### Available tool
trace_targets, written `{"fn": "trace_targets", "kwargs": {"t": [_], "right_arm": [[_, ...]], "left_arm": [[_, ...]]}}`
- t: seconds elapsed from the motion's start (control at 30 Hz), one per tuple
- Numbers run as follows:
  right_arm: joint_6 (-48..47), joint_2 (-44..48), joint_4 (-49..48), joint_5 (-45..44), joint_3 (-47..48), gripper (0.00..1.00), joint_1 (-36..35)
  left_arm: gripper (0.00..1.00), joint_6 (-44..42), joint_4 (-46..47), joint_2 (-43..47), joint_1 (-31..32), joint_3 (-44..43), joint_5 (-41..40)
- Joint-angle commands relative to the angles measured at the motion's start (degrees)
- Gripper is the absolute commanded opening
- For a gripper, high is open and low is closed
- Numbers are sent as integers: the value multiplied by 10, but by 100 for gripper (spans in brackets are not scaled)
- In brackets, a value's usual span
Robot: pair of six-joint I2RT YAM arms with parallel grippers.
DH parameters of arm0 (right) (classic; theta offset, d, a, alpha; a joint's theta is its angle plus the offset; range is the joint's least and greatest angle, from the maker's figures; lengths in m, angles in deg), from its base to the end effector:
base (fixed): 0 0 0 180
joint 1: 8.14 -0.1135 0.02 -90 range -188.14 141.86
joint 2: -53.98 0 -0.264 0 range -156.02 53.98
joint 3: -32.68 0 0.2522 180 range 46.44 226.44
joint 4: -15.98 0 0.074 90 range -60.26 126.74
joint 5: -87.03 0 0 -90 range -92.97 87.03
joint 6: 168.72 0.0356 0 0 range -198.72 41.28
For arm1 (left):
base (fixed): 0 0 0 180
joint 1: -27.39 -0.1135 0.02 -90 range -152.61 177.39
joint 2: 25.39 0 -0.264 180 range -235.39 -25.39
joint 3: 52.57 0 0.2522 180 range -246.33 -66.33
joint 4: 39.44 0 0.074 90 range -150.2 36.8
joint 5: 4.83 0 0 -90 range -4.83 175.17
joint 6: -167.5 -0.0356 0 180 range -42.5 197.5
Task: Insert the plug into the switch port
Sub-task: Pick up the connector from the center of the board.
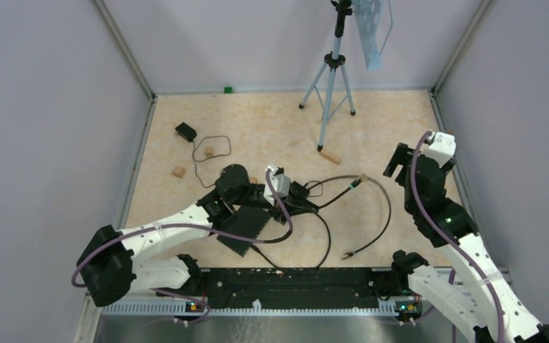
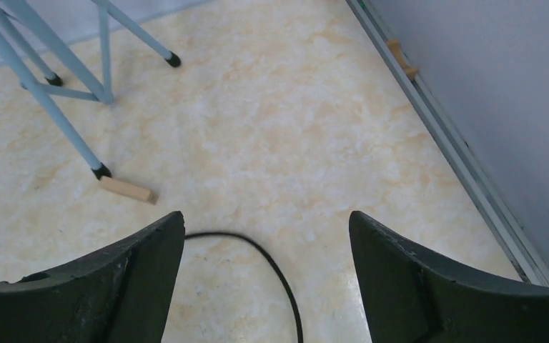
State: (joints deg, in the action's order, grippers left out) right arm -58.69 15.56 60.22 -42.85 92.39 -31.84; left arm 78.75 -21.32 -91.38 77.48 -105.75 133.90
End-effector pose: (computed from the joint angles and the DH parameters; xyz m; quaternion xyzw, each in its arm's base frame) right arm 0.1387 0.0360 0.3296 0.1632 0.7893 -0.0705 0.5877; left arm 0.1434 -0.2132 0.3078 0.5313 0.4326 -0.5421 0.4864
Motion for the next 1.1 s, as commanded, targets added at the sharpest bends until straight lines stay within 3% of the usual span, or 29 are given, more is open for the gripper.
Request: {"fn": "trace_targets", "kwargs": {"t": [0.0, 0.13, 0.3, 0.5, 0.67, 0.9, 1.07], "right_arm": [[-55, 51, -23, 46, 71, 83, 5], [-57, 81, -30, 118, 107, 83, 5], [-58, 60, 14, 275, 177, 82, 5], [-29, 38, 29, 451, 227, 83, 5], [12, -43, 115, 606, 272, 83, 5], [68, -27, 143, 729, 188, 78, 4], [86, -16, 164, 811, 121, 66, 4]], "left_arm": [[0, -69, 105, -24, 3, 11, 70], [0, -130, 93, -41, 4, 4, 127], [0, -222, 6, -28, 4, -14, 152], [0, -386, -173, -15, 5, -48, 135], [0, -539, -341, -28, 5, -103, 88], [0, -619, -419, -30, 5, -124, 63], [0, -691, -514, -40, 5, -152, 57]]}}
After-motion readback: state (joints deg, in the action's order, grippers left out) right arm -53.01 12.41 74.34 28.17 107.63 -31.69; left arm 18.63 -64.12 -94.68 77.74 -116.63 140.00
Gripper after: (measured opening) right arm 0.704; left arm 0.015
